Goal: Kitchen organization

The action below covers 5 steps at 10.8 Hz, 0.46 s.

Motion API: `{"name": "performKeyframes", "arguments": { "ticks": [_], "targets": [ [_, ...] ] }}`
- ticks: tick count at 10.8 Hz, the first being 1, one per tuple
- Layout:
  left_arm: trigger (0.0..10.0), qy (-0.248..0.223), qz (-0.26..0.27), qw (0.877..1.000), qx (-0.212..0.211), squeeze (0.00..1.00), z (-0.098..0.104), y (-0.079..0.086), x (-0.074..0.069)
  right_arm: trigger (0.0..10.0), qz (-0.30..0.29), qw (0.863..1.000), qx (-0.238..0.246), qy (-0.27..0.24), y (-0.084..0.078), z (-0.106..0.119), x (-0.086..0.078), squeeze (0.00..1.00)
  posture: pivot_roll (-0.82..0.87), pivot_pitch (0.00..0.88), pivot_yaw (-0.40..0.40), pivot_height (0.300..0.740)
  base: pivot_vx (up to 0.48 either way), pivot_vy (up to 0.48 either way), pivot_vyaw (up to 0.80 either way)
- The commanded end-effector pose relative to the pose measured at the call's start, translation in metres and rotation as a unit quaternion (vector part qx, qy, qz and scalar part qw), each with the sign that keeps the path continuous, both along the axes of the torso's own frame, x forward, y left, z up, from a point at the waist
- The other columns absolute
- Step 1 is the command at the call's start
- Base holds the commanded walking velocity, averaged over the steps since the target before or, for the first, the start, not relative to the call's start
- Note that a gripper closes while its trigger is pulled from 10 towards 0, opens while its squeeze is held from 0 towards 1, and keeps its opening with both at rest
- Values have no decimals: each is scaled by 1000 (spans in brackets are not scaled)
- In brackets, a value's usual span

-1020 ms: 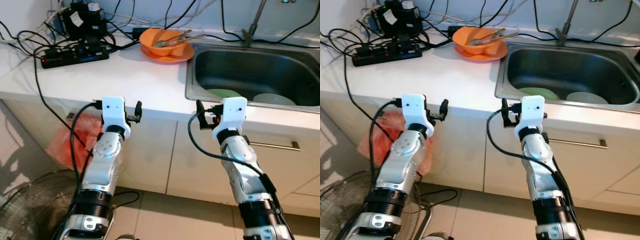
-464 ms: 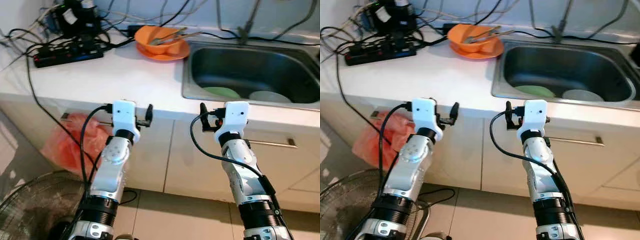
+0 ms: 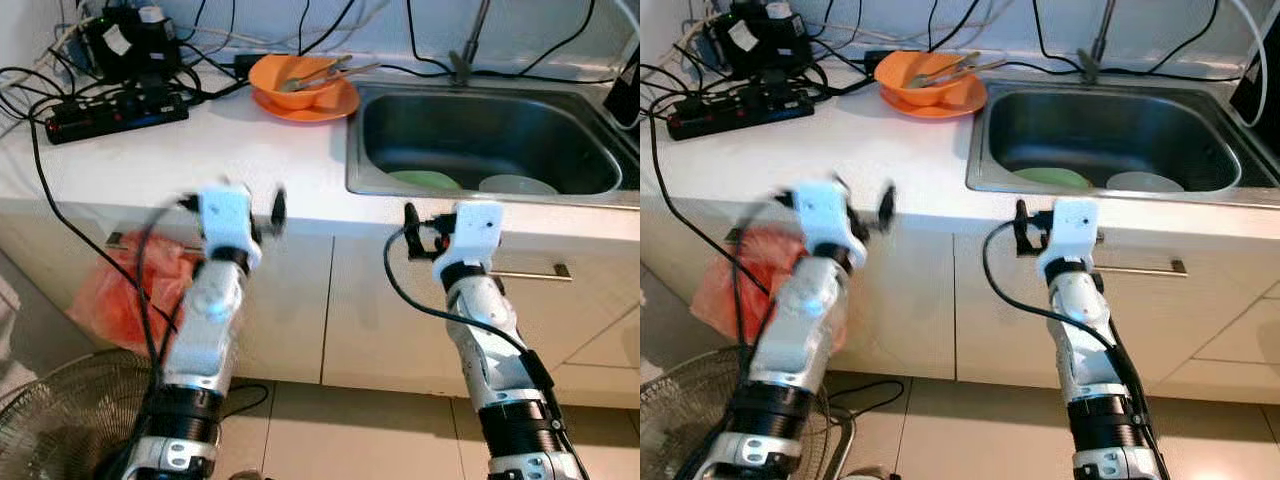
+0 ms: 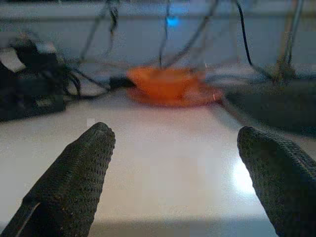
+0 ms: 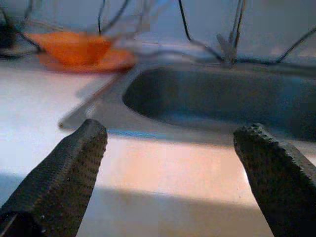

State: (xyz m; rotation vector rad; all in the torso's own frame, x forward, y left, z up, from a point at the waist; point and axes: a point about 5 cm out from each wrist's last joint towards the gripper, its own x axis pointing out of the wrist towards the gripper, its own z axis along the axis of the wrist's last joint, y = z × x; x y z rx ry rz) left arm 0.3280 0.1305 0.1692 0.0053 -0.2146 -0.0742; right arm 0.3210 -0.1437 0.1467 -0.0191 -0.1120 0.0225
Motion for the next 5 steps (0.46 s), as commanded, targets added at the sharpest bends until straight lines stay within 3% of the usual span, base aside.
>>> {"name": "performKeyframes", "arguments": {
  "ticks": [1, 5],
  "targets": [
    [10000, -6, 11, 1000, -15, 0, 8, 4, 1, 10000, -4, 1000, -1, -17, -1, 10, 0, 0, 124, 0, 11, 740, 382, 0, 0],
    [10000, -17, 2, 999, -31, 0, 23, 3, 0, 10000, 0, 998, -2, -57, 0, 36, -1, 0, 123, 0, 15, 740, 459, 0, 0]
  ]
}}
